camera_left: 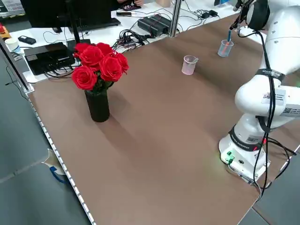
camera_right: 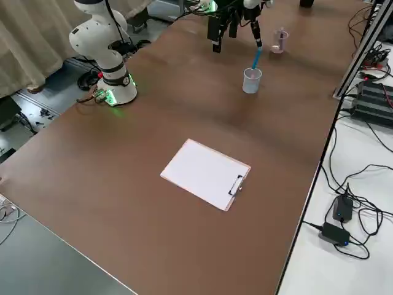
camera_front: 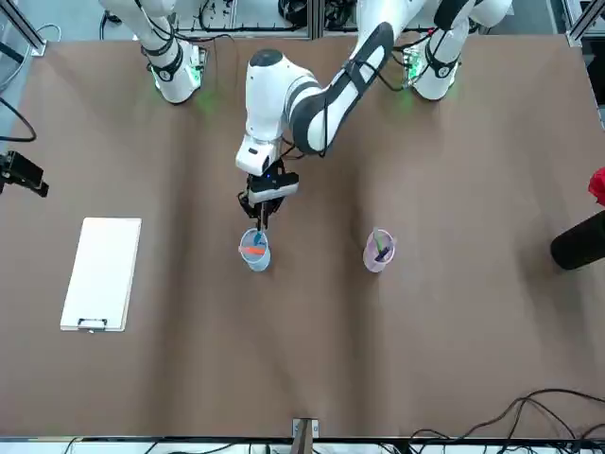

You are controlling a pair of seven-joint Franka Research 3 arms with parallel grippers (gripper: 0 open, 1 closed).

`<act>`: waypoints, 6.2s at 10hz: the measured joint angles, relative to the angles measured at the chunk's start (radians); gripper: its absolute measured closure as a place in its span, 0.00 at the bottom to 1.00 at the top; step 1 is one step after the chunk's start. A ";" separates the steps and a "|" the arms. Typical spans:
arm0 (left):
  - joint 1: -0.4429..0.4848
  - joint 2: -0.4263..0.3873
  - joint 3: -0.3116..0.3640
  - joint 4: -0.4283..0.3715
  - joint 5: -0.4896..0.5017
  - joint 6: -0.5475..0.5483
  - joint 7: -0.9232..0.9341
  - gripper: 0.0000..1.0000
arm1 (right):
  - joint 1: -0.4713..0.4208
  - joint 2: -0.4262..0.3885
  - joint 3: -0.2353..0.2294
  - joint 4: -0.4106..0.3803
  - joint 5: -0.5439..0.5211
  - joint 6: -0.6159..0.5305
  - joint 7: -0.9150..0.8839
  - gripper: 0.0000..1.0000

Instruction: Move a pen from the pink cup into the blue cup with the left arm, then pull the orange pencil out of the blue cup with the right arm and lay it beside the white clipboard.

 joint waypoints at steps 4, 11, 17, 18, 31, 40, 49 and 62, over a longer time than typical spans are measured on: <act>-0.003 0.021 0.000 0.000 0.000 0.000 0.000 0.67 | 0.000 0.000 0.000 0.000 0.000 0.001 -0.001 0.00; 0.066 -0.043 -0.012 0.021 -0.022 -0.103 0.065 0.00 | 0.005 0.000 0.005 -0.002 0.000 -0.014 -0.013 0.00; 0.642 -0.146 -0.469 -0.041 -0.120 -0.360 0.494 0.00 | 0.067 0.079 0.016 -0.144 0.346 0.141 -0.017 0.00; 0.712 -0.165 -0.512 -0.046 -0.128 -0.427 0.561 0.00 | 0.114 0.099 0.017 -0.232 0.366 0.271 -0.018 0.00; 0.732 -0.611 0.207 -0.185 -0.693 -0.674 1.605 0.00 | 0.342 0.320 0.109 -0.533 0.540 0.912 -0.016 0.13; 0.730 -0.782 0.237 -0.407 -0.695 -0.674 1.653 0.00 | 0.344 0.319 0.135 -0.585 0.586 0.938 -0.015 0.44; 0.733 -0.782 0.249 -0.409 -0.682 -0.674 1.653 0.00 | 0.342 0.317 0.135 -0.581 0.613 0.951 -0.015 0.63; 0.733 -0.779 0.249 -0.412 -0.681 -0.674 1.657 0.00 | 0.342 0.286 0.134 -0.545 0.621 0.933 -0.015 0.83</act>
